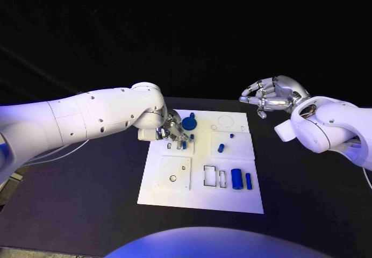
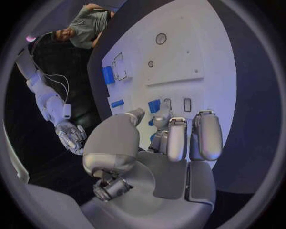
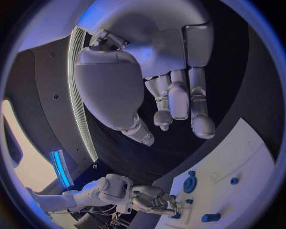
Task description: Assemble the parts on the task board
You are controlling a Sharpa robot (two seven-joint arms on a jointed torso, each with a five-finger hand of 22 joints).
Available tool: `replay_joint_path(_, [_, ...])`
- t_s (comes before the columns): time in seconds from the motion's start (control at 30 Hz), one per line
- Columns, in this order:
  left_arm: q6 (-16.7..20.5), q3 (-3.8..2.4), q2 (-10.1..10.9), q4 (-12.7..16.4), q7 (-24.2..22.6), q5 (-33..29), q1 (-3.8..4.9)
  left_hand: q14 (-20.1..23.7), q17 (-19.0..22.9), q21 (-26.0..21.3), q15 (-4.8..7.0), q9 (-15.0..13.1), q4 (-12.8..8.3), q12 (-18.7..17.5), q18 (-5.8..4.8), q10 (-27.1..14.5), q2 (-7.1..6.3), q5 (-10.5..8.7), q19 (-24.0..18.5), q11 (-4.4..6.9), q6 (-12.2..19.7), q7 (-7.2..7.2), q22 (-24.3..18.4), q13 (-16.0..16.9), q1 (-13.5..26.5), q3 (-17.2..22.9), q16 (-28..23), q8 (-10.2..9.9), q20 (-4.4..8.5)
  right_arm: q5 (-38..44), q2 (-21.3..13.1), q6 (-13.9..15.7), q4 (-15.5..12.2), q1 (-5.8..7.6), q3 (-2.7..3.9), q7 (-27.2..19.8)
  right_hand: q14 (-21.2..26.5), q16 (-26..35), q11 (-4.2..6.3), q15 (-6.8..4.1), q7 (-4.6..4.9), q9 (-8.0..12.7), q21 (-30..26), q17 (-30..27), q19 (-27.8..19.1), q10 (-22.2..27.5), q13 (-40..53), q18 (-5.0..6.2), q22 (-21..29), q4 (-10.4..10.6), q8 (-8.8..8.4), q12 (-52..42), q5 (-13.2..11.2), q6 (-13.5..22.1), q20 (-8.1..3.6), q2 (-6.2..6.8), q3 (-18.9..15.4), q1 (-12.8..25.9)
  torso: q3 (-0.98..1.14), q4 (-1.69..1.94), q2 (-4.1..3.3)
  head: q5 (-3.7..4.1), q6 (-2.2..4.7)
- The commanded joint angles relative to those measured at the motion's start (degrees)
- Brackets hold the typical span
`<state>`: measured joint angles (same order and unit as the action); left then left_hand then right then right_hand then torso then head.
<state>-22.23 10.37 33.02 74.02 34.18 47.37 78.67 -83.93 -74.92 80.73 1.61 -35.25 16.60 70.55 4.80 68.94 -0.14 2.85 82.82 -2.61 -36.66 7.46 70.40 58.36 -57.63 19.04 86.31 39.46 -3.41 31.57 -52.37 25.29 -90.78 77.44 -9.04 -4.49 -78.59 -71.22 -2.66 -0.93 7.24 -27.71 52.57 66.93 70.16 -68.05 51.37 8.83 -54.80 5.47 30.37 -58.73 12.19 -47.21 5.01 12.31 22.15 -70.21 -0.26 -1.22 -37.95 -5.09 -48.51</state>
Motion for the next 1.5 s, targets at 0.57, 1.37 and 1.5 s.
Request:
replay_joint_path(0.57, [-0.7,0.02,-0.1,0.1,-0.1,-1.0,-0.34,-4.2,-9.3,0.3,-0.3,0.5,-0.4,0.0,-1.13,0.0,0.85,0.03,0.0,-0.13,-2.5,-0.18,0.1,0.1,-3.8,1.3,-0.2,-0.3,-0.61,0.5,0.2,-0.2,0.1,-0.08,0.01,0.3,0.5,0.4,0.02,-0.12,0.06,0.1,-0.4,-0.2,-0.4,0.4,-0.2,-0.47,0.2,-0.1,0.01,0.6,0.2,0.5,-0.03,-0.04,0.5,-0.5,0.03,0.01,-0.07,0.07,-0.18])
replay_joint_path(1.37, [1.2,0.01,0.3,0.3,-0.9,-2.1,-0.38,-4.2,-9.4,0.4,0.57,-2.6,-7.1,-0.7,-1.12,-0.3,-1.39,0.04,-0.1,0.88,-2.8,-1.2,0.4,-0.3,-9.3,21.8,-0.4,3.5,0.0,0.5,0.6,-1.5,0.4,-0.42,0.01,1.1,0.8,0.7,-0.06,-0.04,0.18,0.2,-0.6,-0.6,-1.0,0.8,-0.5,-0.36,0.3,0.3,0.0,1.0,5.3,0.6,0.07,0.08,1.2,-0.5,0.05,0.0,-0.03,0.15,-0.53])
replay_joint_path(1.5, [2.1,-0.01,0.9,0.8,-1.1,-3.3,-0.38,-4.2,-9.4,0.4,0.9,-4.6,-10.5,-0.8,-1.1,0.0,-2.0,0.04,-0.1,1.24,-2.8,-1.59,0.5,-0.3,-8.8,27.5,-0.4,6.2,0.25,0.5,0.6,-1.8,0.5,-0.45,0.0,1.3,0.8,0.7,-0.06,-0.04,0.18,0.2,-0.6,-0.6,-1.0,0.8,-0.5,-0.36,0.3,0.3,0.0,1.0,5.3,0.6,0.07,0.08,1.2,-0.5,0.06,0.04,-0.03,0.15,-0.5])
